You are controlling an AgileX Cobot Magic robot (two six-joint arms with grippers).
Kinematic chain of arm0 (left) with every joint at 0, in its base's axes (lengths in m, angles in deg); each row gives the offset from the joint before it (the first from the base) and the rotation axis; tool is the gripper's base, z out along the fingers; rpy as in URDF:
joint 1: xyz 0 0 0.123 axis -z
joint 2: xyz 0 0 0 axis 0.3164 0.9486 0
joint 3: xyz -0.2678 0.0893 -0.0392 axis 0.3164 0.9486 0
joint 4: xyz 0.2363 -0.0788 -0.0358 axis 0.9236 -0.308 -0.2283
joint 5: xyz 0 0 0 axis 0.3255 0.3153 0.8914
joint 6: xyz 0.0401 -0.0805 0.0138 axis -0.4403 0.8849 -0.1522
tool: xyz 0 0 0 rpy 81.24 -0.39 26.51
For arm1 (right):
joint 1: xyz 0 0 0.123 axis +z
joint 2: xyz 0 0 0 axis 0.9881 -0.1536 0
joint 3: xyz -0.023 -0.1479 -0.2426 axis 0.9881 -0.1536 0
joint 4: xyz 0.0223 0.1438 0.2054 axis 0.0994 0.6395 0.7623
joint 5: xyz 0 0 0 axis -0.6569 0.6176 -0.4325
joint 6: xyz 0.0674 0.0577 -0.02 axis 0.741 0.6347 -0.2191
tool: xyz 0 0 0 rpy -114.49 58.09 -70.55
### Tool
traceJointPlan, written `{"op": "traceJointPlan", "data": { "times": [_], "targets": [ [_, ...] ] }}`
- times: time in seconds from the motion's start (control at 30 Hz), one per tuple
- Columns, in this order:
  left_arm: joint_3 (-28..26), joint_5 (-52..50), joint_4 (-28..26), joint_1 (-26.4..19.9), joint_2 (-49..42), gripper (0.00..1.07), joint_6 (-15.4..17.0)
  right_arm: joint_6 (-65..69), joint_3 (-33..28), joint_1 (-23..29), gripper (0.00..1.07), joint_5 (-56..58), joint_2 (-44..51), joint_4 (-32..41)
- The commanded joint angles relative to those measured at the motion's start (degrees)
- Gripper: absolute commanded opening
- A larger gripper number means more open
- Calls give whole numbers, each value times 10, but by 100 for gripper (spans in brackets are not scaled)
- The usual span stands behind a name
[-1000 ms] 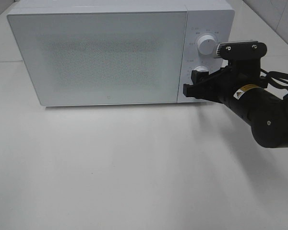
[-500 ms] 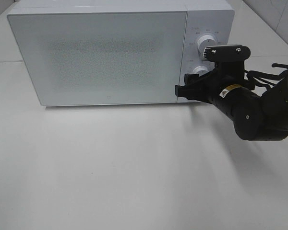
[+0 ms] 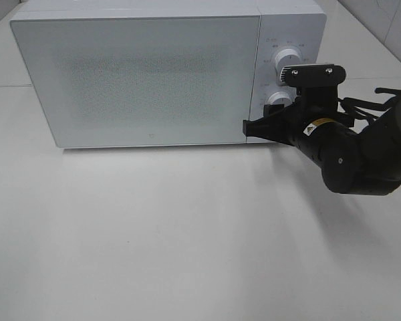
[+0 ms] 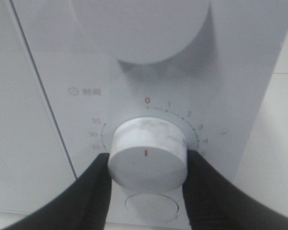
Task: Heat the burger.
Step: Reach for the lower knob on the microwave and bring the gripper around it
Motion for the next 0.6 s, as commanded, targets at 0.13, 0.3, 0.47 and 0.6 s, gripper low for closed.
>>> {"op": "traceJointPlan", "data": {
  "times": [0.13, 0.3, 0.47, 0.6],
  "targets": [
    [2, -8, -5, -2, -12, 0, 3, -7, 22, -6, 0, -53, 1, -8],
    [2, -8, -5, -2, -12, 0, 3, 33, 22, -6, 0, -54, 1, -7],
    [2, -8, -5, -2, -12, 0, 3, 103, 22, -6, 0, -60, 1, -7],
    [2, -8, -5, -2, -12, 0, 3, 192, 22, -6, 0, -66, 1, -7]
  ]
}}
